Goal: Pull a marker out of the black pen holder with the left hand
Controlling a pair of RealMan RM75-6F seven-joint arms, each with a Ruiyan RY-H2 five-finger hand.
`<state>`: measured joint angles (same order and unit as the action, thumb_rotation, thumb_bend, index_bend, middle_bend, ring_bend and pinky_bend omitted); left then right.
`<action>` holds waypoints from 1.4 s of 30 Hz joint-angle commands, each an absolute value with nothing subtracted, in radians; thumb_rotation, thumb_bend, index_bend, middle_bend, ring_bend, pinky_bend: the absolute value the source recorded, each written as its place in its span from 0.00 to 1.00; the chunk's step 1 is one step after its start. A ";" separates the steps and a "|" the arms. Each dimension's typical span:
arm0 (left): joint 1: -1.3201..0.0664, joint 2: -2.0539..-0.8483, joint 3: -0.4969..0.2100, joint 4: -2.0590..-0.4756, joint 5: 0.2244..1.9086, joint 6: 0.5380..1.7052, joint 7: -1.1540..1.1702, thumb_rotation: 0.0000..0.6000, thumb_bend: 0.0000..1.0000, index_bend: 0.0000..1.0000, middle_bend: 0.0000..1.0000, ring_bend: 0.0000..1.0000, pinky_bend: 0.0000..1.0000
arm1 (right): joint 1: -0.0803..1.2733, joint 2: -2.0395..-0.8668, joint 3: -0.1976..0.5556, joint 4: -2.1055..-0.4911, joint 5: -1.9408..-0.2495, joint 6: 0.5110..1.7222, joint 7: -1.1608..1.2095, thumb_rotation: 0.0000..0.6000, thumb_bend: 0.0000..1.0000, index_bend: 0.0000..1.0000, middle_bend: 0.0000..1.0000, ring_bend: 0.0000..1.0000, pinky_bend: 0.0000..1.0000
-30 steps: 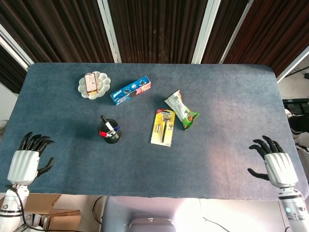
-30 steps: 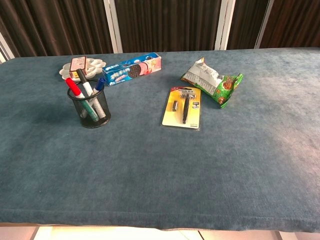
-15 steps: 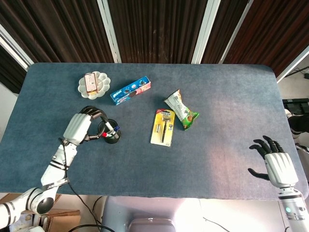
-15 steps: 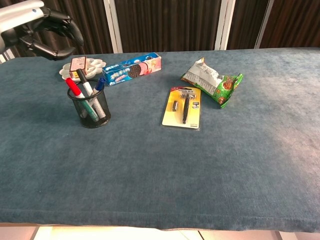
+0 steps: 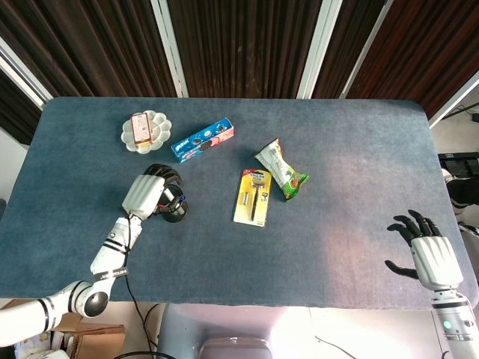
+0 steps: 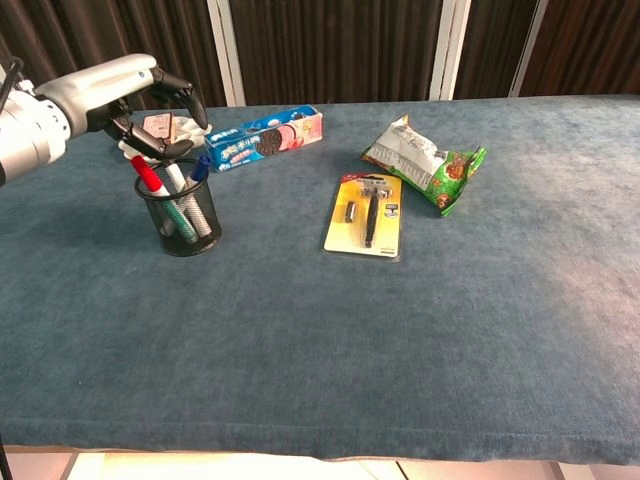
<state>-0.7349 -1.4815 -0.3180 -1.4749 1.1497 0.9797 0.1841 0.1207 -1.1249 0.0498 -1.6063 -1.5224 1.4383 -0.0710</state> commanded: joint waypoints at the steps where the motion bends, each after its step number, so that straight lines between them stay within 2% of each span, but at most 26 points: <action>1: -0.761 -1.527 -0.307 -1.467 1.084 0.986 0.275 1.00 0.37 0.44 0.29 0.16 0.13 | 0.121 -1.125 0.050 -1.606 -1.523 1.439 -0.068 1.00 0.21 0.47 0.34 0.15 0.30; 11: -0.787 -1.557 -0.297 -1.465 0.988 1.003 0.379 1.00 0.35 0.44 0.27 0.14 0.11 | 0.121 -1.124 0.049 -1.603 -1.525 1.438 -0.061 1.00 0.21 0.47 0.34 0.15 0.30; 31: -0.800 -1.564 -0.289 -1.462 0.950 1.029 0.392 1.00 0.35 0.54 0.28 0.14 0.11 | 0.121 -1.122 0.048 -1.602 -1.528 1.439 -0.050 1.00 0.21 0.47 0.34 0.15 0.30; 38: -0.800 -1.568 -0.297 -1.462 0.949 1.042 0.371 1.00 0.35 0.65 0.31 0.15 0.11 | 0.121 -1.122 0.048 -1.601 -1.528 1.439 -0.047 1.00 0.21 0.47 0.34 0.15 0.30; 42: -0.786 -1.551 -0.300 -1.491 0.967 1.062 0.343 1.00 0.35 0.67 0.32 0.15 0.11 | 0.121 -1.122 0.048 -1.601 -1.527 1.439 -0.047 1.00 0.21 0.47 0.34 0.15 0.30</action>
<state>-0.7927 -1.5599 -0.2984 -1.4784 0.9594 1.0542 0.3532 0.1209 -1.1216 0.0480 -1.6014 -1.5274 1.4386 -0.0466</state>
